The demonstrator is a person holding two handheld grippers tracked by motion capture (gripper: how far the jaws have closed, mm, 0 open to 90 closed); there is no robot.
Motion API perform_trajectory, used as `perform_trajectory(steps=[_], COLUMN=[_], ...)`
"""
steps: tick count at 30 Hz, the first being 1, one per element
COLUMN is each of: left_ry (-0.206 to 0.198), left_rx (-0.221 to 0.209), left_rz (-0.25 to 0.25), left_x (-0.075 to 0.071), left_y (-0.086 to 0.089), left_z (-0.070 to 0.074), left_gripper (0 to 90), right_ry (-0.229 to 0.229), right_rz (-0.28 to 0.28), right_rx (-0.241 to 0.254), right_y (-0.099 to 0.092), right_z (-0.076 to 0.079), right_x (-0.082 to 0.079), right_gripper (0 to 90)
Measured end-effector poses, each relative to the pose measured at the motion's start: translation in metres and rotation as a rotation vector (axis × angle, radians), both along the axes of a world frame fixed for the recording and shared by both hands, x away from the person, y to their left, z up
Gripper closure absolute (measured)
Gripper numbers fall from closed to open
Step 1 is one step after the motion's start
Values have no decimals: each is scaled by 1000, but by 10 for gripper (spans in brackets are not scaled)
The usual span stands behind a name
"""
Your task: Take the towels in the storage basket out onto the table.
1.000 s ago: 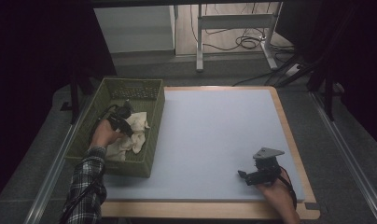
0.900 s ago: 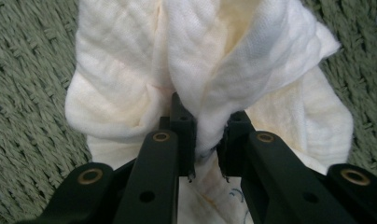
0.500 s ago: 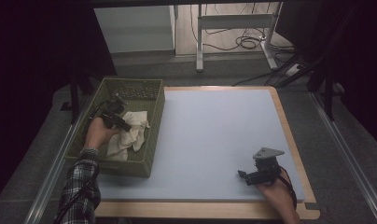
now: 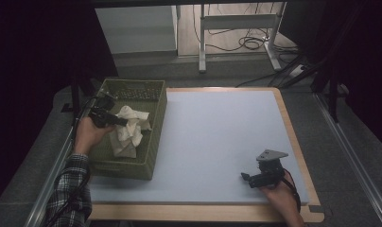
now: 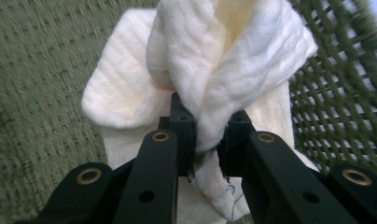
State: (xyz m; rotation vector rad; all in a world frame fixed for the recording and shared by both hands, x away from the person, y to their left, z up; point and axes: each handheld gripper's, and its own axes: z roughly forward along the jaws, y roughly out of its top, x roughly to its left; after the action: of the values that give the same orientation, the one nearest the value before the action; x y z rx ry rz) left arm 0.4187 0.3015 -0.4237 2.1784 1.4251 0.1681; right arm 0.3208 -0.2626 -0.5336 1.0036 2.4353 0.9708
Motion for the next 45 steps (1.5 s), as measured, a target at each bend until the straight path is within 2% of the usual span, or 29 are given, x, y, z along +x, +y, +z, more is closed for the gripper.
perform_trajectory(steps=[3,5,12,15,21,23,24,28,31,35,45], left_ry=[-35,-44,-90,-95,-119,-121,-121,-111,-106,-96,-106], left_rx=[-22,-30,-23,-30,-27,-16,-16,33,47,85,118], left_rz=[6,1,7,7,0,-9,-9,-28,-33,-50,-88], left_x=[-7,-10,-19,-21,-26,-28,-28,-28,-27,-25,-28], left_y=[6,9,13,14,13,11,11,2,-2,-12,-31], left_z=[11,16,34,37,55,65,65,86,94,113,149], left_gripper=[791,791,791,792,791,791,791,790,790,790,787], right_ry=[-1,-1,-1,-1,-1,-1,-1,-1,-1,0,2], right_rz=[0,0,0,0,0,0,0,0,-1,-1,-1], right_rx=[0,-1,0,0,0,0,0,0,0,2,2], right_y=[0,0,0,0,0,0,0,0,0,0,0], right_z=[0,0,0,0,0,0,0,0,0,0,0], right_x=[0,0,0,0,0,0,0,0,0,0,0], right_gripper=[26,26,26,26,26,26,26,26,26,26,26])
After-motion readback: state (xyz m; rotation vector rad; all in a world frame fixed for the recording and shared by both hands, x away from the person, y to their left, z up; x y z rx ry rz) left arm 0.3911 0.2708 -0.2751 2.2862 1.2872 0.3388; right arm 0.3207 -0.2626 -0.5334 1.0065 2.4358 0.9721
